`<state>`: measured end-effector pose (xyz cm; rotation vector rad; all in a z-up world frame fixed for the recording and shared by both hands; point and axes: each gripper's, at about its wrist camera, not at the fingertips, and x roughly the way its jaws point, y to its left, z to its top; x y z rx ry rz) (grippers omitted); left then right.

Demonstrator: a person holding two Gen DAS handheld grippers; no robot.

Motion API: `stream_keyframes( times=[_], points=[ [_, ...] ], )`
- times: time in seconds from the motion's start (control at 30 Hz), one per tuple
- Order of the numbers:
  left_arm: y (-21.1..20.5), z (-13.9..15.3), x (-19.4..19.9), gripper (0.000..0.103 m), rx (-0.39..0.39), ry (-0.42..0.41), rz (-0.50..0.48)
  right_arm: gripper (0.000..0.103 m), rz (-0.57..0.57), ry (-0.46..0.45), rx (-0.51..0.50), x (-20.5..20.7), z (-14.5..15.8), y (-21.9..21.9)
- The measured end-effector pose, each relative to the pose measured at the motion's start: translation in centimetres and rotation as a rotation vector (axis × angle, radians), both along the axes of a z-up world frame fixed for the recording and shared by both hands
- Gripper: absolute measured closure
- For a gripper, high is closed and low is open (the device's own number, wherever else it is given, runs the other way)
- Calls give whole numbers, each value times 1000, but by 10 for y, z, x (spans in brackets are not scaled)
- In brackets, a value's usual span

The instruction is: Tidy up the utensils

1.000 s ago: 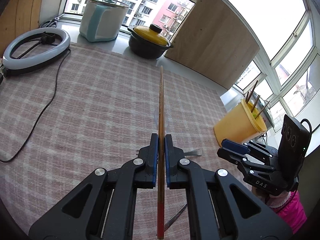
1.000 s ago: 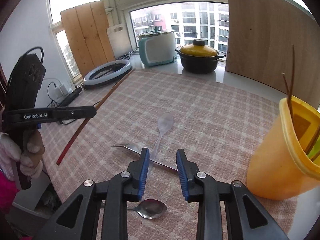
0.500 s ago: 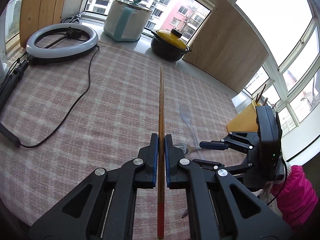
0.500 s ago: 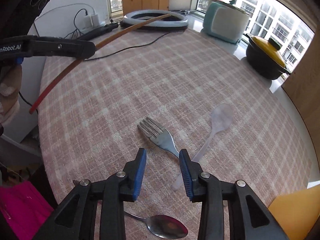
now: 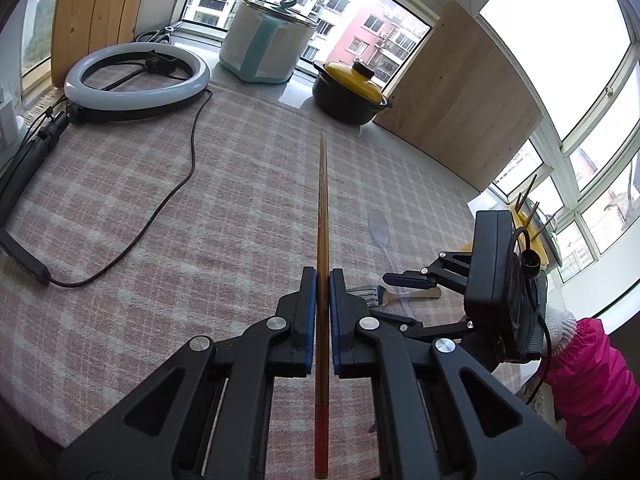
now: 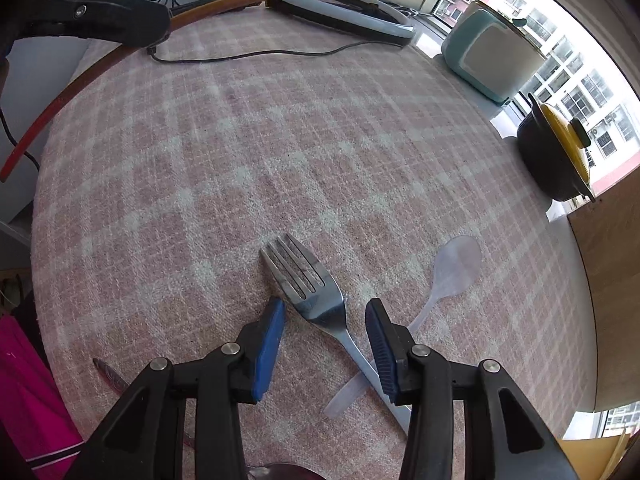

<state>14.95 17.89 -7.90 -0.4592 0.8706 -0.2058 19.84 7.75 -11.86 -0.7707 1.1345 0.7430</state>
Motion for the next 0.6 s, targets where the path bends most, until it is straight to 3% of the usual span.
stream_keyframes(
  times=[0.13, 0.6],
  points=[
    [0, 0, 0, 99, -1, 0, 1, 75, -44, 32, 33, 8, 2, -2],
    [0, 2, -1, 99, 4, 1, -1, 74, -119, 101, 111, 43, -9, 5]
  ],
)
